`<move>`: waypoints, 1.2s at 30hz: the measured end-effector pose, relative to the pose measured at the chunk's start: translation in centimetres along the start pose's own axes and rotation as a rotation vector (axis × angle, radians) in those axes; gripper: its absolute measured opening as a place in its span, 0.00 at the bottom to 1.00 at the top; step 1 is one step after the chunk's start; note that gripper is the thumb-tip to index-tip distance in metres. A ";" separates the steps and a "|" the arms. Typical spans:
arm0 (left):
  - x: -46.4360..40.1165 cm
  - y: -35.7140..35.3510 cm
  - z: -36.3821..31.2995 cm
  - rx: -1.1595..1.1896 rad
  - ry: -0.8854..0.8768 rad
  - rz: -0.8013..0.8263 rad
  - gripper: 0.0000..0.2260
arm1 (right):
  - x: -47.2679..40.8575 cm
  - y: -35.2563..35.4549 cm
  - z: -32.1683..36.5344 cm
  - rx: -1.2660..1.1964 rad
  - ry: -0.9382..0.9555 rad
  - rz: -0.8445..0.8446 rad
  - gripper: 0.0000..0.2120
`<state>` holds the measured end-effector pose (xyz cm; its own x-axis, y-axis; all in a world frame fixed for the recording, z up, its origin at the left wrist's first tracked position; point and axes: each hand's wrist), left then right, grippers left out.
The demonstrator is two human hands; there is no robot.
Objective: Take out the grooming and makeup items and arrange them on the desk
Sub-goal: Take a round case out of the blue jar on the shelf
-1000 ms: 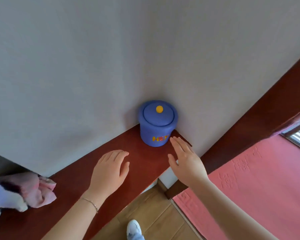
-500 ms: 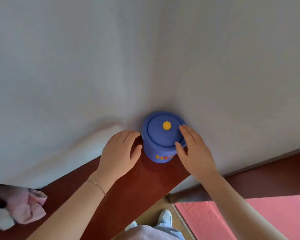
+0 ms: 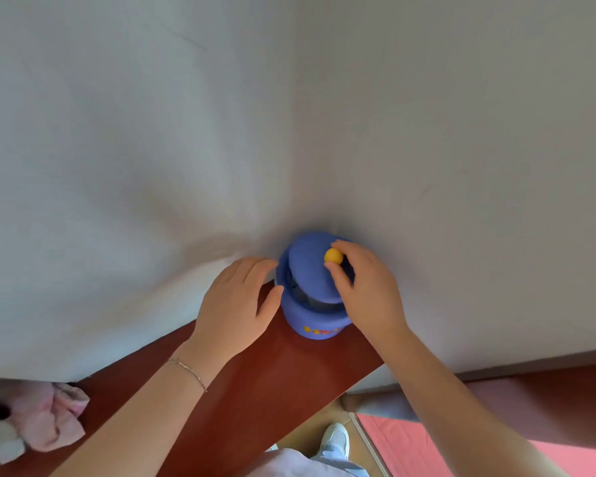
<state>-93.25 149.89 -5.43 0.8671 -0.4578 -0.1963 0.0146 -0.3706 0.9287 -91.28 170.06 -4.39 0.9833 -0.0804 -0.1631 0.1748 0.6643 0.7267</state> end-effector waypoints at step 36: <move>-9.2 -2.7 -8.1 0.048 0.098 0.677 0.13 | 4.7 3.7 -0.6 -0.404 -0.346 -0.187 0.13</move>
<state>-97.27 161.70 -3.61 0.7188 -0.5267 0.4537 -0.5663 -0.0649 0.8217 -86.06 172.61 -2.90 0.9083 -0.4181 0.0128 0.3819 0.8415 0.3821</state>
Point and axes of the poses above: each hand's wrist, its own x-axis away from the middle knuckle, its own y-axis out of the back of the hand, z = x × y, and after that the axes turned 5 degrees about z, right-handed
